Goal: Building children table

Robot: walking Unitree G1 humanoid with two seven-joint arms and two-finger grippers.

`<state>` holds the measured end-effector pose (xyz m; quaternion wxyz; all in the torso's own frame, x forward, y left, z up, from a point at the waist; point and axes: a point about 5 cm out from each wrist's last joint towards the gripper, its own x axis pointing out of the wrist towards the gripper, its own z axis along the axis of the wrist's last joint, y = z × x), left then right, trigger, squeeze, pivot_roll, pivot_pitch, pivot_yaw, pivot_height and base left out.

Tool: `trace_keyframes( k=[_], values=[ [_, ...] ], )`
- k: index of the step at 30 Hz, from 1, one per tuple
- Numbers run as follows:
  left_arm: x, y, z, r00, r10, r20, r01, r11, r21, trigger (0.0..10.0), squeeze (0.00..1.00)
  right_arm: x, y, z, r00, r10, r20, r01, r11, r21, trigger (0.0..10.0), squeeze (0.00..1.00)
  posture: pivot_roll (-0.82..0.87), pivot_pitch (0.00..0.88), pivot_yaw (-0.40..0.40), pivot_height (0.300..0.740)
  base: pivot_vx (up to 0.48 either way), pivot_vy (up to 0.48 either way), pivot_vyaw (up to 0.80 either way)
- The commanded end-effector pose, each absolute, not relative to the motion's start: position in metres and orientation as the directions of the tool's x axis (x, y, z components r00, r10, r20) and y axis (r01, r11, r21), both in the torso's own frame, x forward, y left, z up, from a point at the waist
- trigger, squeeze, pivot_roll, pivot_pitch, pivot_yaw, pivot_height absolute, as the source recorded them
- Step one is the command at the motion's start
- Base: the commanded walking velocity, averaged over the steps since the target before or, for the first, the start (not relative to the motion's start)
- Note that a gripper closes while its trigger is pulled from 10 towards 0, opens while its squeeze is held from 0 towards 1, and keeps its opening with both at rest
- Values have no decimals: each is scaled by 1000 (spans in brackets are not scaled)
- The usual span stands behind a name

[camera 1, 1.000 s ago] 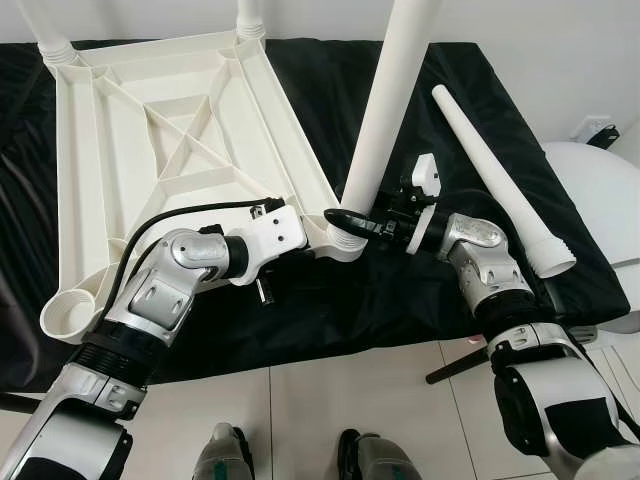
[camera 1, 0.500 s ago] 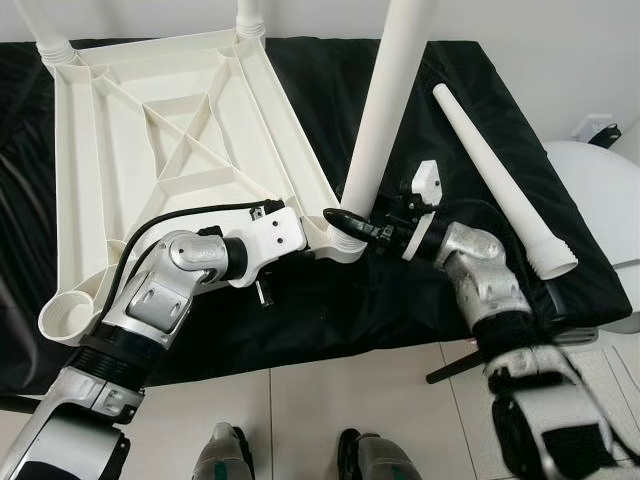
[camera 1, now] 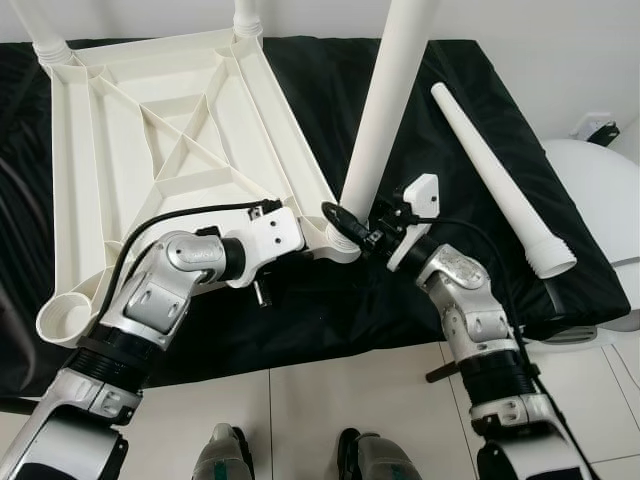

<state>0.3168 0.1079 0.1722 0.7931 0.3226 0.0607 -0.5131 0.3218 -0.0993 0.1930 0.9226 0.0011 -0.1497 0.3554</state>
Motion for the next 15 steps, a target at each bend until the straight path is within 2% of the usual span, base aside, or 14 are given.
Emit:
trace_keyframes(
  k=[1,15],
  values=[
    [306,116,124,416,-707,-572,908,282,311,10000,0,319,-94,194,746,595,299,-613,789,-40,0,0,85,223,-21,740,0,0,0],
    [306,115,124,419,-708,-569,906,287,310,10000,0,297,-65,196,834,443,330,-471,882,8,0,0,87,227,-29,740,0,0,0]
  ],
)
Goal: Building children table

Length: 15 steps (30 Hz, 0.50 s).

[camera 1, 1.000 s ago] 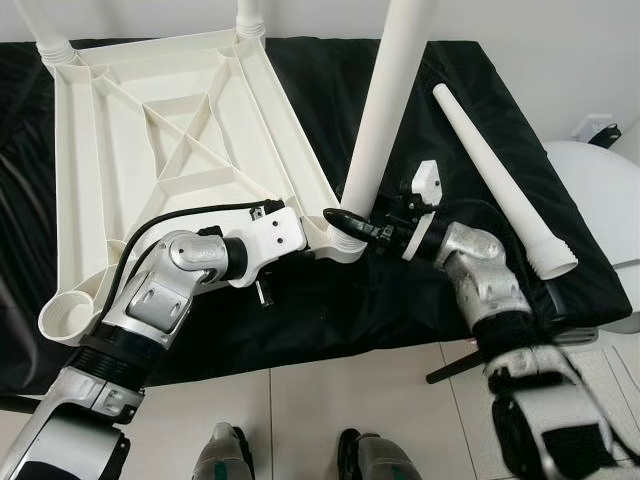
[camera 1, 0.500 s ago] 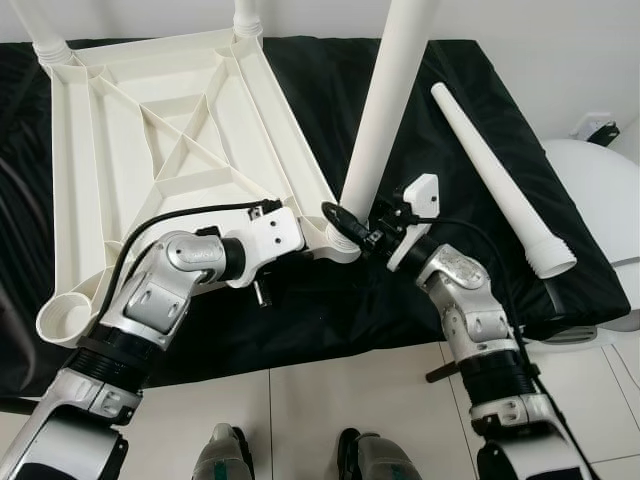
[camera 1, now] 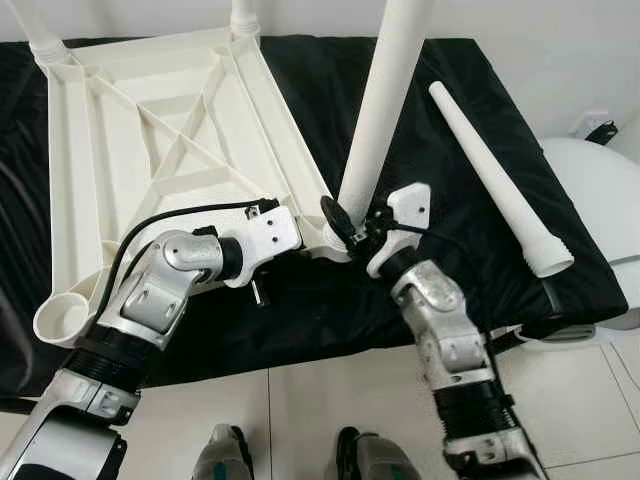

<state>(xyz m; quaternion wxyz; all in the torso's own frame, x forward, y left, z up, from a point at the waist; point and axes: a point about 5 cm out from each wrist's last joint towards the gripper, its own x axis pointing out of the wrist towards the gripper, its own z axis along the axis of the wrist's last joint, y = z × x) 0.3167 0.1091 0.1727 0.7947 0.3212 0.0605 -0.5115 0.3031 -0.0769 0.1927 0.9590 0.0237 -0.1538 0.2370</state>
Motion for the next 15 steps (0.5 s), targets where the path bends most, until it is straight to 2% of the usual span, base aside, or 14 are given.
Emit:
trace_keyframes(
  k=[1,15],
  values=[
    [307,115,124,419,-708,-569,906,288,310,10000,0,296,-65,197,840,428,334,-457,889,9,0,0,87,227,-29,740,0,0,0],
    [307,114,125,414,-710,-570,908,280,311,10000,0,292,-65,193,934,195,299,-212,977,26,0,0,88,216,-26,740,0,0,0]
  ],
)
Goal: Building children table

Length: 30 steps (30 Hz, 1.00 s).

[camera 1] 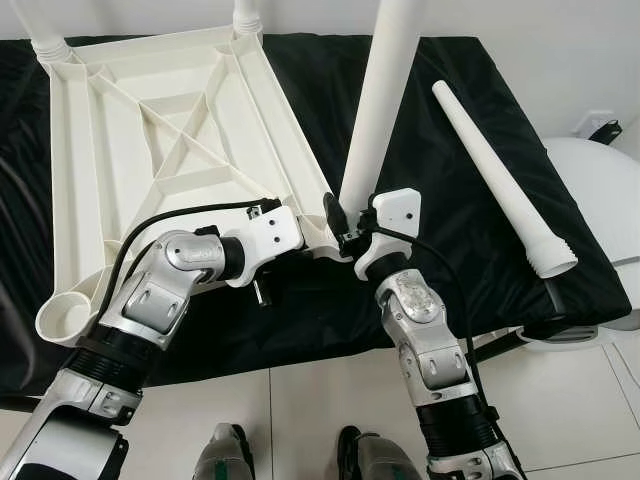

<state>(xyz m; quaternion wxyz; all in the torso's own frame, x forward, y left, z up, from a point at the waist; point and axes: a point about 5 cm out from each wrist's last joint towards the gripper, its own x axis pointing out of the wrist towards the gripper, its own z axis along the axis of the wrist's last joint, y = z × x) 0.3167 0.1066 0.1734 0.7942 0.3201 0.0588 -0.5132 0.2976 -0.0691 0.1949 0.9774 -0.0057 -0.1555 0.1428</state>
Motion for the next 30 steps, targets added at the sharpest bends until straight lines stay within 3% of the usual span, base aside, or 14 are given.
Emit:
trace_keyframes(
  k=[1,13,14,15,17,18,30],
  values=[
    [307,114,125,414,-710,-570,908,280,311,10000,0,292,-65,193,934,195,299,-212,977,26,0,0,88,216,-26,740,0,0,0],
    [307,115,125,416,-707,-572,907,278,316,10000,0,290,-59,191,930,233,283,-250,968,24,0,0,93,204,-29,740,0,0,0],
    [307,115,125,416,-707,-572,907,278,317,10000,0,290,-58,190,931,234,278,-251,968,24,4314,0,93,200,-29,740,0,0,0],
    [308,115,125,417,-707,-572,907,278,318,10000,0,291,-58,190,933,234,272,-251,968,27,10000,0,92,196,-30,740,0,0,0],
    [308,115,125,417,-707,-572,907,278,318,10000,0,291,-58,190,933,234,272,-251,968,27,10000,0,92,196,-30,740,0,0,0],
    [308,115,125,417,-707,-572,907,276,319,10000,0,291,-59,189,935,230,268,-247,968,31,10000,1000,90,193,-28,740,0,0,0],
    [309,114,126,415,-708,-571,907,272,322,10000,0,300,-71,193,913,275,301,-293,956,16,10000,1000,87,194,-26,740,0,0,0]
  ],
)
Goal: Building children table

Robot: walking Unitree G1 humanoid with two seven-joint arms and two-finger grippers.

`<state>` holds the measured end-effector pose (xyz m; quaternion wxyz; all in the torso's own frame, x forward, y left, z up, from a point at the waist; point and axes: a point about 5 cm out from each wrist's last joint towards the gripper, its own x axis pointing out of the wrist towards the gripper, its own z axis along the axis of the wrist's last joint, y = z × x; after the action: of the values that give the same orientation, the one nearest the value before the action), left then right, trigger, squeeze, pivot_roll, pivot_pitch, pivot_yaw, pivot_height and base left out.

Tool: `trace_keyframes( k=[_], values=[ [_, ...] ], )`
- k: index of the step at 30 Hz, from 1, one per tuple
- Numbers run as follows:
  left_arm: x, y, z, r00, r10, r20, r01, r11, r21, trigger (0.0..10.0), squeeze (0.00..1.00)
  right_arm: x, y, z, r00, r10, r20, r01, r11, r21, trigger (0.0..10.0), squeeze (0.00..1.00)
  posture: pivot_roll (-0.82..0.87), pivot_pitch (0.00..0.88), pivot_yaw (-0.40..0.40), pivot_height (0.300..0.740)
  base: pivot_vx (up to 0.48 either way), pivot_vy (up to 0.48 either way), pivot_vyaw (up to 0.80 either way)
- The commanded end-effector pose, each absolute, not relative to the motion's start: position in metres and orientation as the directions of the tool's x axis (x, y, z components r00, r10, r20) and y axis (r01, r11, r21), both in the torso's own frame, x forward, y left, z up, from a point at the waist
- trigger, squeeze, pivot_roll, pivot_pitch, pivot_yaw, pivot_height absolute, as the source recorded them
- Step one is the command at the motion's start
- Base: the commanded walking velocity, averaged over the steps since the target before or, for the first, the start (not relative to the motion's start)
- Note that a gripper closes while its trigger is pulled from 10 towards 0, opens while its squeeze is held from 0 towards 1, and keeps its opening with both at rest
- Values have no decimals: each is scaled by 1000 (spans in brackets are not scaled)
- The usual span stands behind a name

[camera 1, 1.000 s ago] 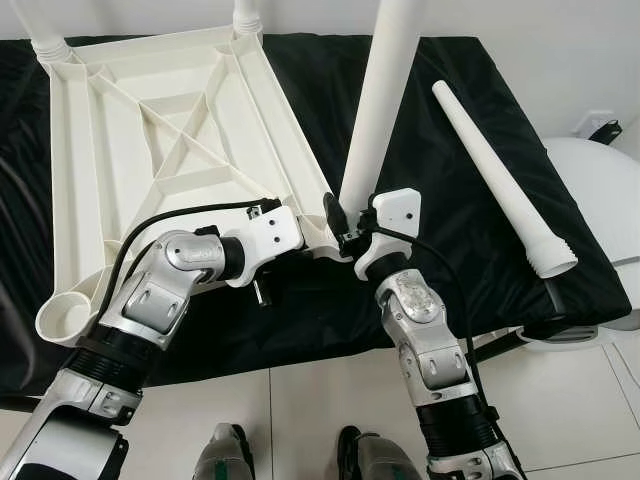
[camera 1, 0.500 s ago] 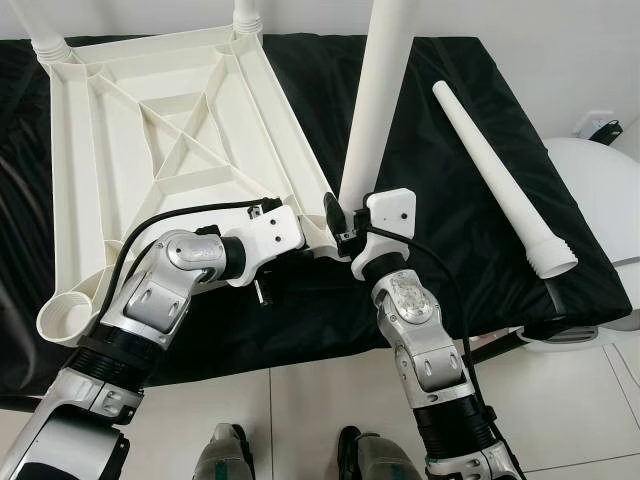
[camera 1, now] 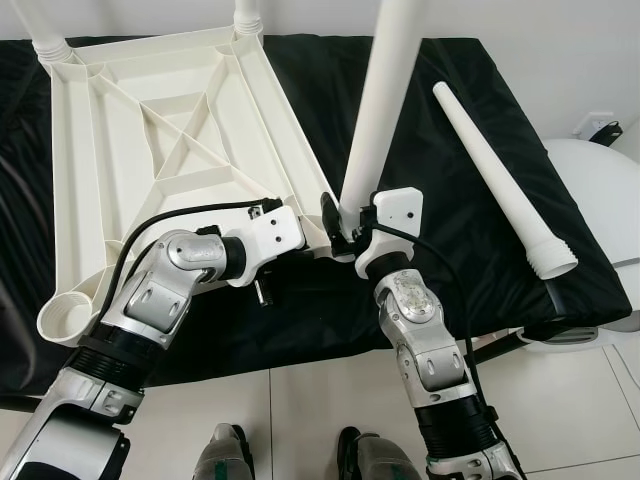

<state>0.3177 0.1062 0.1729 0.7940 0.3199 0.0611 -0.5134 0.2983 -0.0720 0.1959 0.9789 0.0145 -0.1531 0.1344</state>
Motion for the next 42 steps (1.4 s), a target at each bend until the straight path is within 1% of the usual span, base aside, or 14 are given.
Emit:
trace_keyframes(
  k=[1,4,5,6,15,16,17,21,23,24,26,28,31,42],
  values=[
    [309,114,126,415,-708,-571,907,272,322,10000,0,300,-71,193,913,275,301,-293,956,16,10000,1000,87,194,-26,740,0,0,0],
    [310,114,127,416,-708,-570,906,273,323,10000,0,304,-76,195,905,299,302,-313,950,-1,10000,1000,86,194,-25,740,0,0,0],
    [310,115,127,418,-707,-570,905,274,324,10000,0,310,-83,195,889,347,297,-353,935,-36,10000,478,86,196,-25,740,0,0,0],
    [310,115,127,419,-707,-570,905,275,324,10000,0,313,-86,195,882,369,293,-371,927,-52,10000,0,86,196,-25,740,0,0,0],
    [309,114,126,416,-708,-570,906,273,322,10000,0,322,-100,196,836,469,284,-467,881,-82,10000,0,87,200,-22,740,0,0,0],
    [309,114,126,415,-709,-571,907,273,321,10000,0,326,-107,196,781,562,272,-557,824,-101,10000,0,87,204,-20,740,0,0,0],
    [309,114,126,415,-709,-571,907,273,320,10000,0,327,-109,196,754,600,266,-593,797,-114,10000,0,87,204,-20,740,0,0,0],
    [309,114,127,415,-708,-572,907,272,321,10000,0,329,-113,193,701,673,236,-663,737,-131,10000,0,89,205,-17,740,0,0,0],
    [310,115,127,415,-707,-573,907,272,321,10000,0,328,-115,187,624,756,197,-745,652,-141,10000,0,91,207,-13,740,0,0,0],
    [310,115,127,415,-707,-573,907,272,321,10000,0,328,-115,187,624,756,197,-745,652,-141,10000,0,91,207,-13,740,0,0,0],
    [310,115,127,415,-707,-573,907,271,321,10000,0,330,-119,180,561,814,148,-804,579,-134,10000,0,96,208,-10,740,0,0,0],
    [310,115,127,415,-707,-573,907,271,321,10000,0,330,-119,180,561,814,148,-804,579,-134,10000,0,96,208,-10,740,0,0,0],
    [309,117,128,416,-704,-575,907,273,322,10000,0,337,-121,171,488,869,84,-860,495,-119,10000,0,107,211,-4,740,0,0,0],
    [305,120,127,415,-701,-580,908,277,315,10000,0,352,-125,167,454,890,29,-879,453,-146,10000,0,126,224,0,740,0,0,0]
  ],
)
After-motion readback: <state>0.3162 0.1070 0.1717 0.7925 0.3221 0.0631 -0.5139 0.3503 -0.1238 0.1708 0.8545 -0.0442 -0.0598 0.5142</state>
